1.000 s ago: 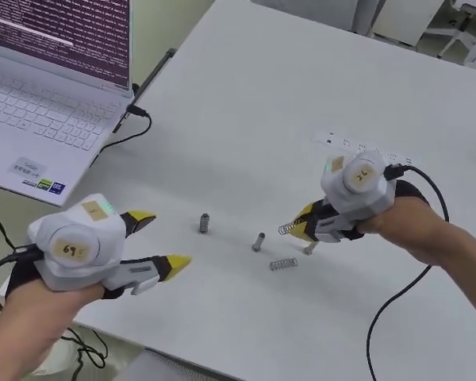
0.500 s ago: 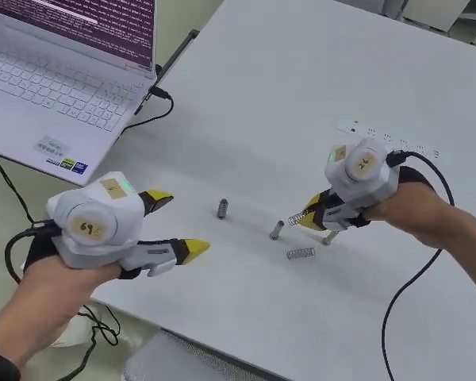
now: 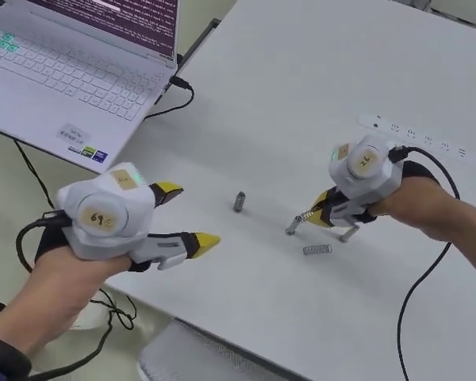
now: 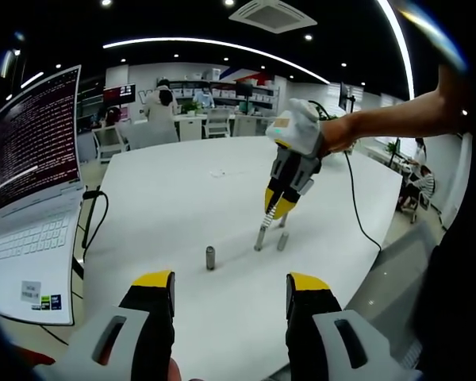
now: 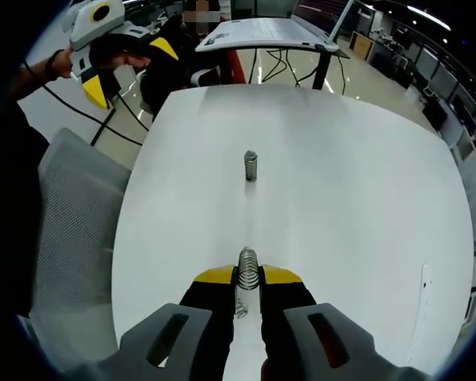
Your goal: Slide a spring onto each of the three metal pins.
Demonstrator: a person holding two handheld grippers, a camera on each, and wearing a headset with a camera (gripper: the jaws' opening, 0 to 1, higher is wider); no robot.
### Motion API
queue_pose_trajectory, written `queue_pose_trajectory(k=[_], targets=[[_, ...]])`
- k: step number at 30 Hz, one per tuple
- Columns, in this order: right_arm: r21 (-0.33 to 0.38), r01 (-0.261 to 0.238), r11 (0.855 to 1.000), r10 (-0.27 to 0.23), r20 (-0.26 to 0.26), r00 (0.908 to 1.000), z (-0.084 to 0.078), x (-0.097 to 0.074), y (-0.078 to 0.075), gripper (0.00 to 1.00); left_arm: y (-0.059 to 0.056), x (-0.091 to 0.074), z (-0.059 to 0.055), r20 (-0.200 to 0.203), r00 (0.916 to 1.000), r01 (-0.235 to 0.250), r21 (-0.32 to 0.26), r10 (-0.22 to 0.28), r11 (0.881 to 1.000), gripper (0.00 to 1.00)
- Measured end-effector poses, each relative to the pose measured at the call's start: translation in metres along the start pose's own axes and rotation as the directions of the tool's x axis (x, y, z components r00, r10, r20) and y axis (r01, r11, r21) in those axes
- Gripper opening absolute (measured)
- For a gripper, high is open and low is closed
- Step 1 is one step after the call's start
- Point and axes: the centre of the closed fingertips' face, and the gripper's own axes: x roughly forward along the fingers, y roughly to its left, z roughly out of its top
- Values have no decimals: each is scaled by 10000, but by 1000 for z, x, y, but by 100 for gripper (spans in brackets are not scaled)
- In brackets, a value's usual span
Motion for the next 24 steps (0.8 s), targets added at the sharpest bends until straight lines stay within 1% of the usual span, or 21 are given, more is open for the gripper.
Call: queue_pose_trajectory(k=[5, 11, 16, 17, 24], targets=[[-118, -72, 9999, 71, -67, 10000, 3, 4, 1, 8, 2, -3, 1, 73, 9999, -96, -265, 98, 9996, 52], [-194, -72, 9998, 70, -102, 9999, 7, 7, 1, 8, 0, -2, 1, 28, 10000, -82, -245, 83, 9997, 51], [-282, -75, 9996, 73, -76, 9999, 12, 11, 1, 8, -2, -1, 3, 105, 9999, -35, -380, 39, 9993, 51], [-284, -77, 9996, 74, -79, 9999, 12, 11, 1, 8, -2, -1, 5, 157, 9999, -31, -398, 37, 9992, 51], [-537, -173, 9984, 160, -241, 9996, 12, 19, 2, 9, -1, -2, 8, 174, 9998, -40, -381, 47, 9993, 52]])
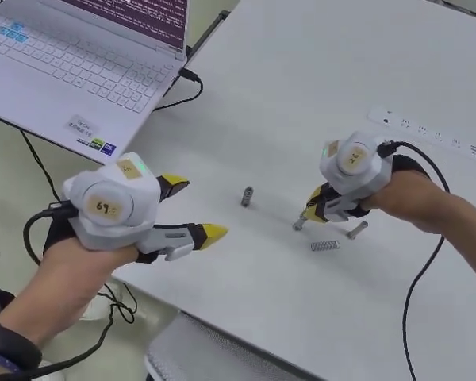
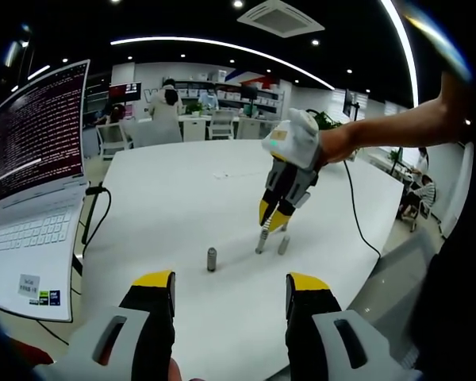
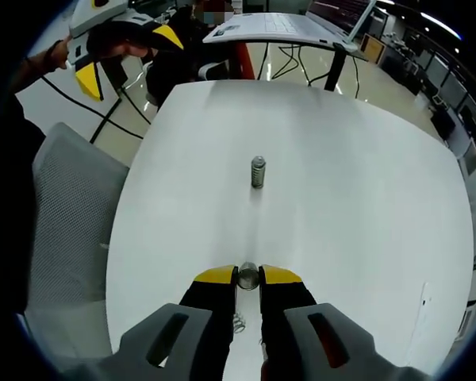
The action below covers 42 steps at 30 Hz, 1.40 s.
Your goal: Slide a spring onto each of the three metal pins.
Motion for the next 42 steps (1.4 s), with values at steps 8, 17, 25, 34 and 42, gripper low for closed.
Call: queue_pose_trajectory(k=[8, 17, 25, 34, 42], targets=[[-8, -113, 9999, 113, -89, 9999, -3, 8, -1, 9, 2, -2, -3, -78, 10000, -36, -13, 36, 10000, 52], [-11, -229, 9997, 229, -117, 9997, -6, 15, 0, 9, 5, -2, -8, -217, 9997, -66, -41, 65, 10000, 51], [-57, -346, 9994, 345, -181, 9992, -9, 24, -1, 9, 4, 0, -12, -336, 9994, -32, -9, 32, 10000, 51], [-154, -421, 9990, 418, -233, 9989, -11, 28, 1, 9, 10, -4, -13, -328, 9994, -143, -56, 141, 9999, 51], [-140, -220, 9997, 219, -76, 9997, -9, 20, 0, 12, 9, -4, -12, -259, 9996, -118, -41, 116, 9999, 51]])
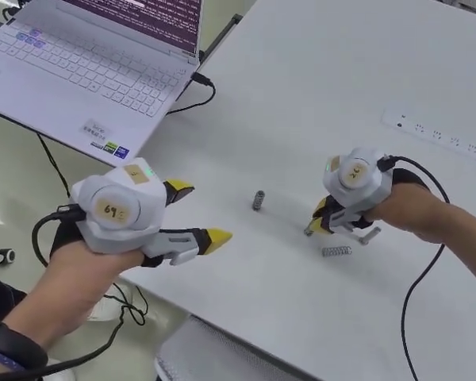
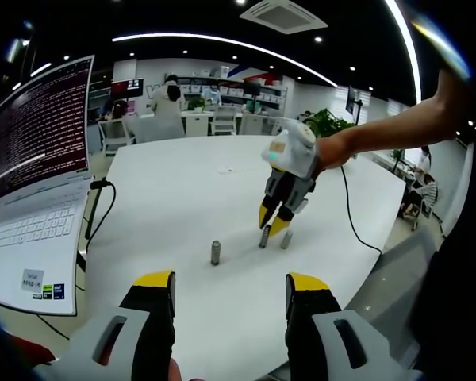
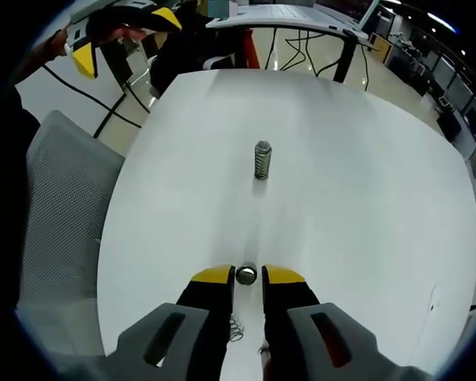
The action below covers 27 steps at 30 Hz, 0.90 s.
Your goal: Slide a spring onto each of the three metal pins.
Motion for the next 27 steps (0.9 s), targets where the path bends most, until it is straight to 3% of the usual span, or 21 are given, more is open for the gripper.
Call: queue_pose_trajectory(k=[10, 16, 27], targets=[[652, 562, 9963, -597, 522, 9969, -6, -24, -1, 16, -5, 0, 8, 137, 9999, 96, 179, -99, 9998, 52], [926, 785, 9926, -852, 715, 9938, -14, -38, 8, 23, -9, -3, 13, 257, 9996, 115, 186, -120, 9998, 52], [1539, 1207, 9807, -1364, 957, 9860, -31, -55, 18, 26, -13, -8, 14, 443, 9990, 96, 76, -99, 9999, 52]])
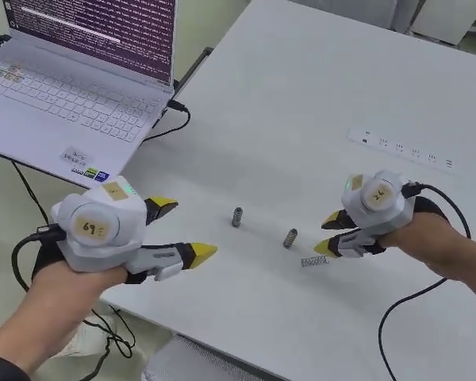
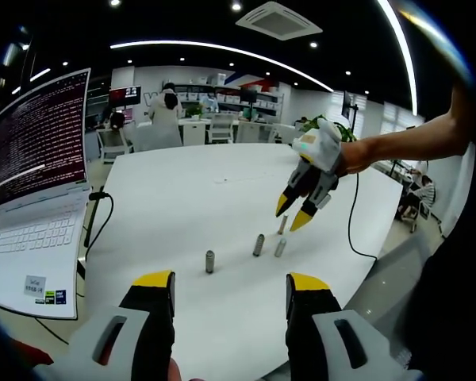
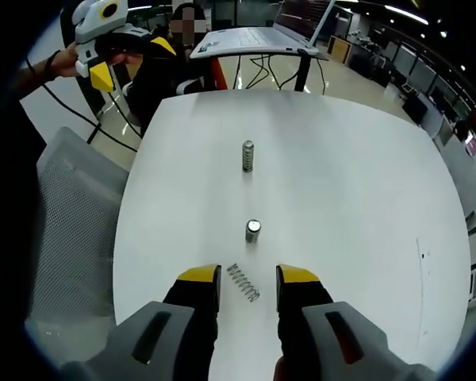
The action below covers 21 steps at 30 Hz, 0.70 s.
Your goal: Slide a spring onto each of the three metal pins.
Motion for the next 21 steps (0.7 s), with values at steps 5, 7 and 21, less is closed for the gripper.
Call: queue_pose_trajectory(k=[5, 7, 21], targets=[[303, 175, 9994, -183, 263, 9995, -1, -5, 2, 26, -2, 1, -2, 16, 10000, 14, -57, -14, 10000, 52], [439, 248, 9987, -263, 347, 9991, 0, -6, 2, 26, -2, 0, -4, -25, 10000, 40, 15, -40, 10000, 52], [2345, 561, 9705, -991, 1756, 9795, 2, -17, 13, 31, 15, -7, -5, -72, 9997, -252, -30, 252, 9997, 52]])
